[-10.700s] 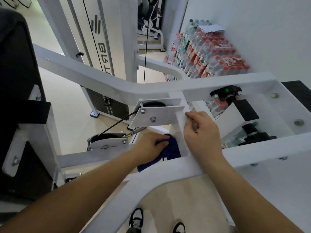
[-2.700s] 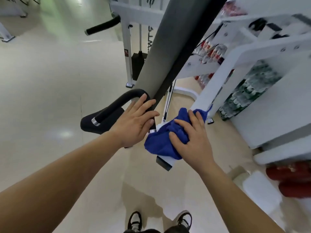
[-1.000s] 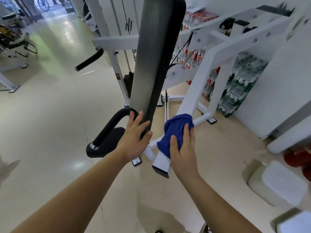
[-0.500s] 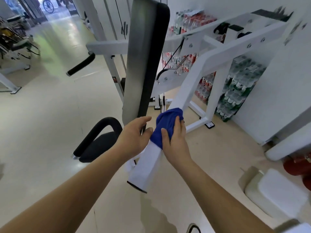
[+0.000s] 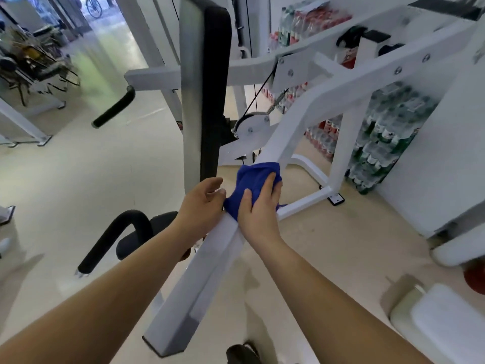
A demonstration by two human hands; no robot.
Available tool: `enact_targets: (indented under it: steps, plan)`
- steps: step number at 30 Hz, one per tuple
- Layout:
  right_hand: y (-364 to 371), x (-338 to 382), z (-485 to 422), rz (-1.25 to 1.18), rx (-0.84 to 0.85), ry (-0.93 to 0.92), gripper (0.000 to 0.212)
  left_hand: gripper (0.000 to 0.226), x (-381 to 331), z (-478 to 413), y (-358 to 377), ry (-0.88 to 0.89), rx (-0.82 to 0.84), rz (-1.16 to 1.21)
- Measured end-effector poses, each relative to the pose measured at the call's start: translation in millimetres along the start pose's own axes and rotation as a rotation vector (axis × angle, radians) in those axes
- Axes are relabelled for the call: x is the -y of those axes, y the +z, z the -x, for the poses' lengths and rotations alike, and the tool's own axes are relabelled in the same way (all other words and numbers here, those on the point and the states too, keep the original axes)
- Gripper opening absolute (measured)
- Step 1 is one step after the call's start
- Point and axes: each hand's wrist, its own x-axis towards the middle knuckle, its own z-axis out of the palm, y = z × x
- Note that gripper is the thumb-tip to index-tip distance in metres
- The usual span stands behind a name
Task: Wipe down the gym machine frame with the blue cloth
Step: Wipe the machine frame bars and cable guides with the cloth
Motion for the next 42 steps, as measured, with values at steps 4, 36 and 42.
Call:
enact_targets:
  steps: [4,36,42]
  plan:
    - [-12,-2,-35,0.036,-0.021,-0.051,0.072,0.040,-14,-46,11,0.053,0.008,0.013]
    - [-139,-2,-345,-0.132,-0.383,-0.007,0.076,0.027,-187,-308,151,0.231,-0.019,0.009]
    - [-176,-10,-380,-0.145,-0.499,0.051,0.077,0.024,-238,-350,176,0.364,0.053,-0.060]
